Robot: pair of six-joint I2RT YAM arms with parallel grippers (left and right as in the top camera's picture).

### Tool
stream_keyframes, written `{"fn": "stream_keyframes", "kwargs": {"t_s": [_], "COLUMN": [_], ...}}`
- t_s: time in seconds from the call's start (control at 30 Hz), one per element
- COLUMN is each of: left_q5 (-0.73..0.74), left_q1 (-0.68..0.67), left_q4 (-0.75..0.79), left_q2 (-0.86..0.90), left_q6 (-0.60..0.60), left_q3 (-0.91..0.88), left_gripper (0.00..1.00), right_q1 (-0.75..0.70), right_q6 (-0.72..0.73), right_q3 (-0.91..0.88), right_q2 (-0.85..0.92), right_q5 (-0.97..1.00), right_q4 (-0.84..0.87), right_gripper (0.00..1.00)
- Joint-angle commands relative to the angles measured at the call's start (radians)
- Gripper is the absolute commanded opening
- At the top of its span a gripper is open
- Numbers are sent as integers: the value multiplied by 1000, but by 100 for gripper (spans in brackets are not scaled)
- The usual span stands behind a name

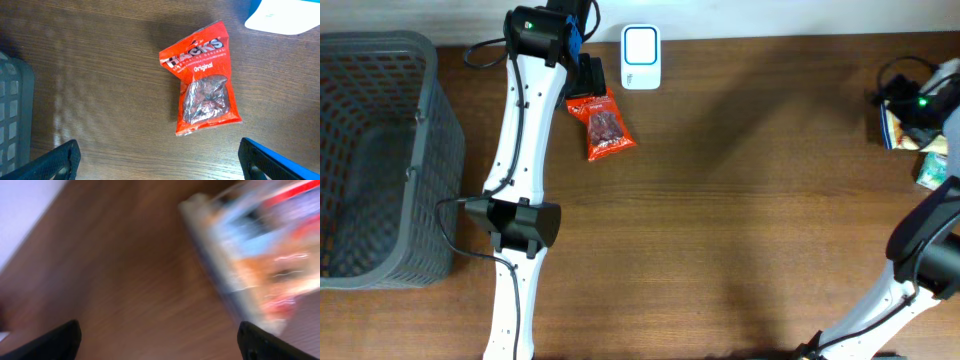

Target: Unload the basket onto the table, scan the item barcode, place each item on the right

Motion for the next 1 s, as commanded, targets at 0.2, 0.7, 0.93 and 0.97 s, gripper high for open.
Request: {"fn": "stream_keyframes", "kwargs": {"t_s": [0.2, 0.7, 0.93, 0.97], "left_q5": [-7, 247, 121, 113], "left_q1": [-5, -30, -28, -19], "left_q4": [-1, 43, 232, 248], "left_q2": [-15, 10, 26, 26], "left_q6": [-3, -6, -95, -95], "left_q3": [6, -42, -381, -420], "left_gripper": [99, 99, 93, 93], "right_q1": [404, 431, 431, 431], "right_q6": [-139, -55, -55, -55], "right_q3": [3, 3, 3, 3], "right_q2": [10, 10, 10, 10], "right_q5": [-47, 171, 171, 171], "right_q4": [-121, -98, -98, -98], "right_gripper": [99, 98, 99, 99]}}
